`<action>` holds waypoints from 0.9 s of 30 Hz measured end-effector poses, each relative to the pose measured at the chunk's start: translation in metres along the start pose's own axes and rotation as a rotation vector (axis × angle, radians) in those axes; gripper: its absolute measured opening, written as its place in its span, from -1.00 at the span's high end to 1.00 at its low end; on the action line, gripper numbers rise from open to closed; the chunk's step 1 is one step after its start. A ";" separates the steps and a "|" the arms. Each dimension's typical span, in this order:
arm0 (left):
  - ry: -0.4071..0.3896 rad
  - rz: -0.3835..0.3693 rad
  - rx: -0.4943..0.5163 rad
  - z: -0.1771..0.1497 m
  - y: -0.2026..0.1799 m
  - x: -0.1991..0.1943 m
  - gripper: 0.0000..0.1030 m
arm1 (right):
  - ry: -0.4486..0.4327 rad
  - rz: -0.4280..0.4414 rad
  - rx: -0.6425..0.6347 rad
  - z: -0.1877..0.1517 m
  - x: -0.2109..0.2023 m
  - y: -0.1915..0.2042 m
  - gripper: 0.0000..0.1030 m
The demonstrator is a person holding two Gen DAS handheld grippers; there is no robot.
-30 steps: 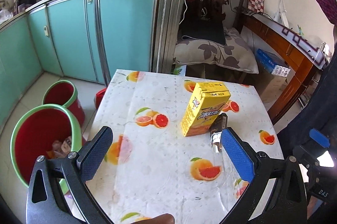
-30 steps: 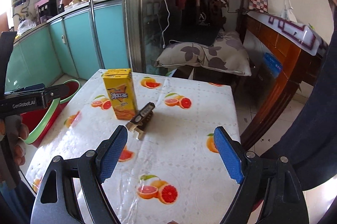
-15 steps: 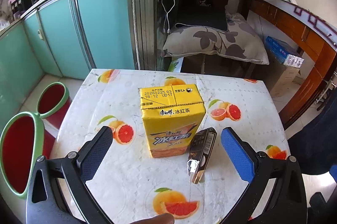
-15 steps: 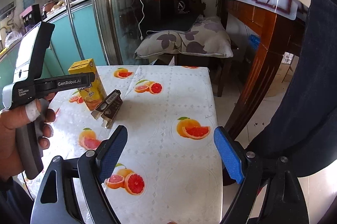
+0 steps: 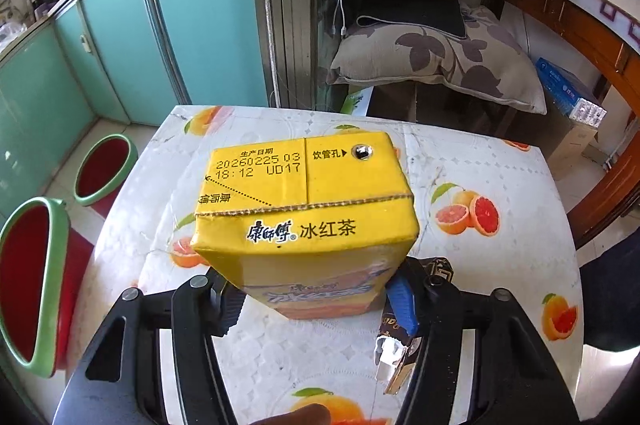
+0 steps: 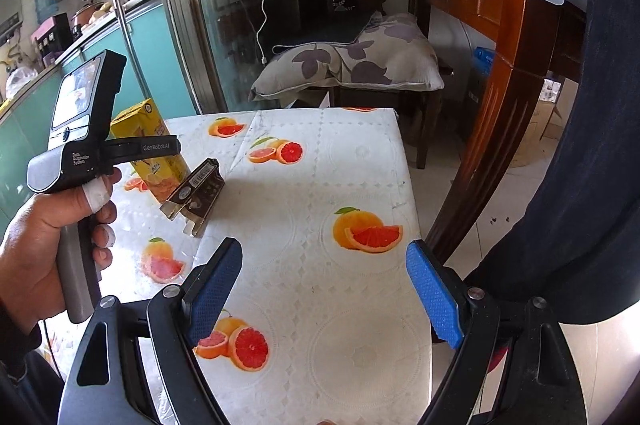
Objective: Collect trash
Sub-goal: 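Lift the carton with the left tool while the right grasps the black box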
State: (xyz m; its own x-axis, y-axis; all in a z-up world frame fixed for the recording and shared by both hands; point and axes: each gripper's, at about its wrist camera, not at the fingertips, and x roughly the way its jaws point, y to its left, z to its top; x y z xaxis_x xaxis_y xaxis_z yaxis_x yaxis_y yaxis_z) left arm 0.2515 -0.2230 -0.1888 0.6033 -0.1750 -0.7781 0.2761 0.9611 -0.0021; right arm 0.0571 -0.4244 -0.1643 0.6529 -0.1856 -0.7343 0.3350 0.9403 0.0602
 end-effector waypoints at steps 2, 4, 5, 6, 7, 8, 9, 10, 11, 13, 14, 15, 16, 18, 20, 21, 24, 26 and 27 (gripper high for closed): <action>-0.001 -0.004 0.001 -0.001 0.001 -0.002 -0.11 | 0.005 0.001 -0.003 -0.001 0.002 0.001 -0.63; -0.006 0.000 0.001 0.000 0.004 -0.004 -0.10 | 0.008 0.002 -0.009 -0.002 0.003 0.003 -0.63; -0.012 0.004 0.004 0.000 0.005 -0.006 -0.10 | 0.008 0.003 -0.013 -0.002 0.004 0.004 -0.63; -0.022 0.008 0.007 0.002 0.006 -0.009 -0.10 | 0.008 0.004 -0.016 -0.001 0.005 0.005 -0.63; -0.033 0.008 0.010 0.003 0.009 -0.014 -0.10 | 0.007 0.006 -0.019 0.000 0.005 0.007 -0.63; -0.040 0.009 0.011 0.004 0.011 -0.017 -0.10 | 0.006 0.009 -0.021 0.002 0.005 0.008 -0.63; -0.048 0.011 0.008 0.005 0.015 -0.021 -0.10 | 0.005 0.012 -0.024 0.003 0.005 0.011 -0.63; -0.057 0.014 0.004 0.006 0.019 -0.027 -0.10 | 0.004 0.016 -0.027 0.005 0.006 0.012 -0.63; -0.065 0.017 0.000 0.006 0.023 -0.031 -0.10 | 0.002 0.019 -0.031 0.007 0.006 0.015 -0.63; -0.082 0.022 -0.010 0.007 0.034 -0.042 -0.10 | -0.001 0.030 -0.039 0.014 0.008 0.022 -0.63; -0.091 0.028 -0.016 0.008 0.040 -0.048 -0.10 | 0.000 0.038 -0.041 0.017 0.011 0.025 -0.63; -0.102 0.037 -0.023 0.008 0.047 -0.055 -0.10 | 0.006 0.054 -0.040 0.022 0.014 0.030 -0.63; -0.110 0.044 -0.030 0.008 0.055 -0.062 -0.10 | 0.018 0.070 -0.035 0.026 0.018 0.034 -0.63; -0.120 0.052 -0.049 0.005 0.071 -0.075 -0.10 | 0.033 0.097 -0.029 0.035 0.027 0.044 -0.63; -0.131 0.061 -0.059 0.001 0.085 -0.086 -0.10 | 0.047 0.114 -0.030 0.044 0.037 0.057 -0.64; -0.136 0.065 -0.062 -0.002 0.093 -0.092 -0.10 | 0.054 0.119 -0.036 0.047 0.042 0.064 -0.63; -0.151 0.081 -0.073 -0.011 0.111 -0.106 -0.10 | 0.067 0.138 -0.042 0.056 0.057 0.084 -0.63; -0.156 0.087 -0.083 -0.016 0.123 -0.114 -0.10 | 0.081 0.152 -0.043 0.061 0.069 0.098 -0.63; -0.158 0.087 -0.090 -0.019 0.128 -0.116 -0.10 | 0.084 0.155 -0.046 0.063 0.074 0.104 -0.63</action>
State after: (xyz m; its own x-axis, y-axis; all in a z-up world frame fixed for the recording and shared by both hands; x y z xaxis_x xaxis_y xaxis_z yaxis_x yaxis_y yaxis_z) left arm 0.2027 -0.0761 -0.1103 0.7341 -0.1155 -0.6692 0.1545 0.9880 -0.0011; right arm 0.1837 -0.3580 -0.1700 0.6349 -0.0150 -0.7724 0.2018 0.9683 0.1471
